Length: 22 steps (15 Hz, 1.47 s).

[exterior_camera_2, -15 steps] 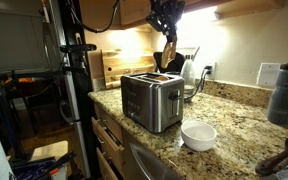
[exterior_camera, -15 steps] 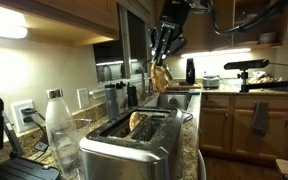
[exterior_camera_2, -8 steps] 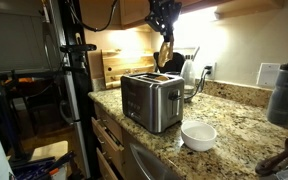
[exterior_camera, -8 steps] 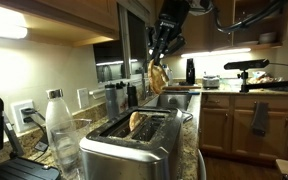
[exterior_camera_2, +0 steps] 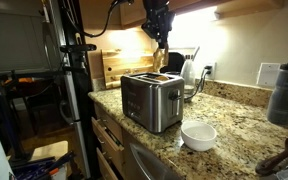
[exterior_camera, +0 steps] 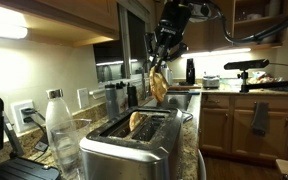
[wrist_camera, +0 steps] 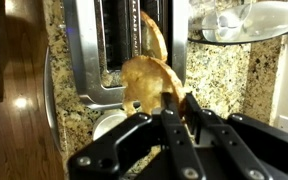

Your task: Put the bread in the bowl in different slots of the toaster

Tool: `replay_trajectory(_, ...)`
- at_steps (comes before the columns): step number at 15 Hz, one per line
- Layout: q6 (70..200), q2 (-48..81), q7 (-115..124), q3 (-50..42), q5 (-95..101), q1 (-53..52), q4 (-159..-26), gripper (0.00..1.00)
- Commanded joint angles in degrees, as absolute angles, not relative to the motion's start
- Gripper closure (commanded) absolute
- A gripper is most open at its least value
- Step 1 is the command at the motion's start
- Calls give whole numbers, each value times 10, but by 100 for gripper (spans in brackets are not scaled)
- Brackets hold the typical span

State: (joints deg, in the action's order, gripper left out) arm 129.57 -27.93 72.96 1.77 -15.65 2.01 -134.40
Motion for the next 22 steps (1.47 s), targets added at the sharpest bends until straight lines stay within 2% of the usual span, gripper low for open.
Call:
replay_trajectory(1,1291,-291,704,16,-177,18,-1361,91)
replay_trajectory(22,1255,-260,555,4,-311,0,-1361,91)
